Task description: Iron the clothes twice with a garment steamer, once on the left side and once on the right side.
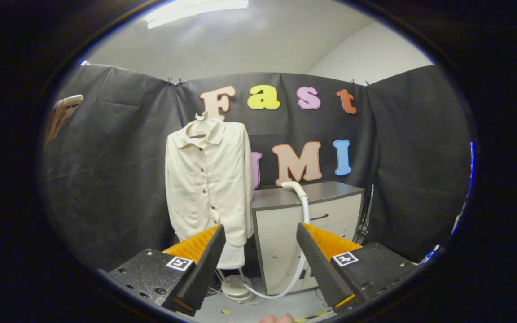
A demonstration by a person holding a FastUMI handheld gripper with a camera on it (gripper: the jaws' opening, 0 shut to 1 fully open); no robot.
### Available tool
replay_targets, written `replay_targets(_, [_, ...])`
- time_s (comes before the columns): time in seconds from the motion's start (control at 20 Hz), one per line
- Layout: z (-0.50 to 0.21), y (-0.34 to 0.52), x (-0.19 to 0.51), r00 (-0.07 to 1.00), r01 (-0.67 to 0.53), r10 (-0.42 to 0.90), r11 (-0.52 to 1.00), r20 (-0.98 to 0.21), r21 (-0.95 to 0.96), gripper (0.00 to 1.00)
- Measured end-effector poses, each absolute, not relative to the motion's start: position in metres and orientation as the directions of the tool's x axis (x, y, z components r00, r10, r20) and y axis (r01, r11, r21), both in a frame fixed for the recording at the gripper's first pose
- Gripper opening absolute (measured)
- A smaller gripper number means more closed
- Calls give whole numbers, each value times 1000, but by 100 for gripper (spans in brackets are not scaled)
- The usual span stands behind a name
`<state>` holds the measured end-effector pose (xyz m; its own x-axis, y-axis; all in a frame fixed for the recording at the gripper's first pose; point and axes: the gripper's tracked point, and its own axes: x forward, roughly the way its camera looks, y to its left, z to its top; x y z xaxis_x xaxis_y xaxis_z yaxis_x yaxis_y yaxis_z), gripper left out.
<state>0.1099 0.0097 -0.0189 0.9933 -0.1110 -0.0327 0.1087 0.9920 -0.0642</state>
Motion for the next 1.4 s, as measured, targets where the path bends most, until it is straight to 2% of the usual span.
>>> replay_targets(0.35, [-22,-28,176,990,130,-137,983,-42,-132,99])
replay_targets(1.4, [-54,-196,440,983,93,-112,987,-144,-129,100])
